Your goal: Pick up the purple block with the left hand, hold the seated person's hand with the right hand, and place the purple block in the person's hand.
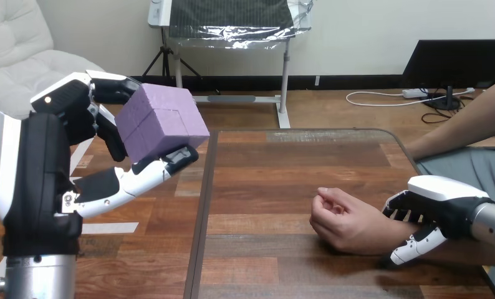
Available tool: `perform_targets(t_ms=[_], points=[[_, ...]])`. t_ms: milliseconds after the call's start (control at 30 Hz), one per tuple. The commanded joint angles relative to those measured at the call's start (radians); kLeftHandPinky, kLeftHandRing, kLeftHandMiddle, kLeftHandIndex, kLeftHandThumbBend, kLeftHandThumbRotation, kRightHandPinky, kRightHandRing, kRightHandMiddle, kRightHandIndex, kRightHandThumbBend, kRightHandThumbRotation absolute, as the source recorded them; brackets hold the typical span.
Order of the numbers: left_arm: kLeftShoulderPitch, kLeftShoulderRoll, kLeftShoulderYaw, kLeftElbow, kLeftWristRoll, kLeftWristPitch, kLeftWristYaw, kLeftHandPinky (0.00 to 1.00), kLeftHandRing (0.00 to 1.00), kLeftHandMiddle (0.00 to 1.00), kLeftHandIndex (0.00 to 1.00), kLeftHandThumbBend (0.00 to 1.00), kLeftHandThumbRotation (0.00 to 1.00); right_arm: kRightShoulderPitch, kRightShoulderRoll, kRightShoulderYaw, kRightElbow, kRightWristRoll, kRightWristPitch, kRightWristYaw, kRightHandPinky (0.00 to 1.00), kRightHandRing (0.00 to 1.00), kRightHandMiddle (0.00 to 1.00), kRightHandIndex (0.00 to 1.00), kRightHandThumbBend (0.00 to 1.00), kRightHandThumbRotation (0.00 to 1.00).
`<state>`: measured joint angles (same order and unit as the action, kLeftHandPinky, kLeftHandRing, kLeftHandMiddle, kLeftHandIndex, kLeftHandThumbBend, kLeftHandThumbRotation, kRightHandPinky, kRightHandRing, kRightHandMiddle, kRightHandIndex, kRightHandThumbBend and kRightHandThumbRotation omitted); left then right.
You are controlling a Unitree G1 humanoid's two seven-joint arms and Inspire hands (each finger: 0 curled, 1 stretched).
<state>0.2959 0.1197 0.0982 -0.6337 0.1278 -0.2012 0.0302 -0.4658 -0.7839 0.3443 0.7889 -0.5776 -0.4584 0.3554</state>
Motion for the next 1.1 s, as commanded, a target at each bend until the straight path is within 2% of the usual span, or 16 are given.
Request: perform_targets(t_ms=[0,133,667,1067], points=[[-0.047,0.003,0.014,-0.017,-0.011,-0.019,-0.005,0.17,0.24,0.31,0.37,0.52,0.00,0.086,0.060,0.042,-0.023,0.011,0.018,0.051,0.56,0.62,0.67,0.69,0.83,0.47],[-0.050,0.006,0.017,-0.017,-0.008,-0.020,-0.007,0.17,0.24,0.31,0.37,0.52,0.00,0.097,0.059,0.041,-0.048,0.017,0.029,0.068,0.55,0.60,0.66,0.69,0.83,0.46],[-0.066,0.010,0.026,-0.019,0.003,-0.020,-0.011,0.17,0.24,0.32,0.37,0.50,0.00,0.130,0.060,0.038,-0.099,0.039,0.051,0.075,0.51,0.56,0.63,0.68,0.88,0.38],[-0.080,0.010,0.030,-0.015,-0.004,-0.018,-0.019,0.17,0.24,0.31,0.36,0.48,0.00,0.137,0.062,0.033,-0.124,0.052,0.077,0.095,0.50,0.56,0.61,0.66,0.94,0.23]])
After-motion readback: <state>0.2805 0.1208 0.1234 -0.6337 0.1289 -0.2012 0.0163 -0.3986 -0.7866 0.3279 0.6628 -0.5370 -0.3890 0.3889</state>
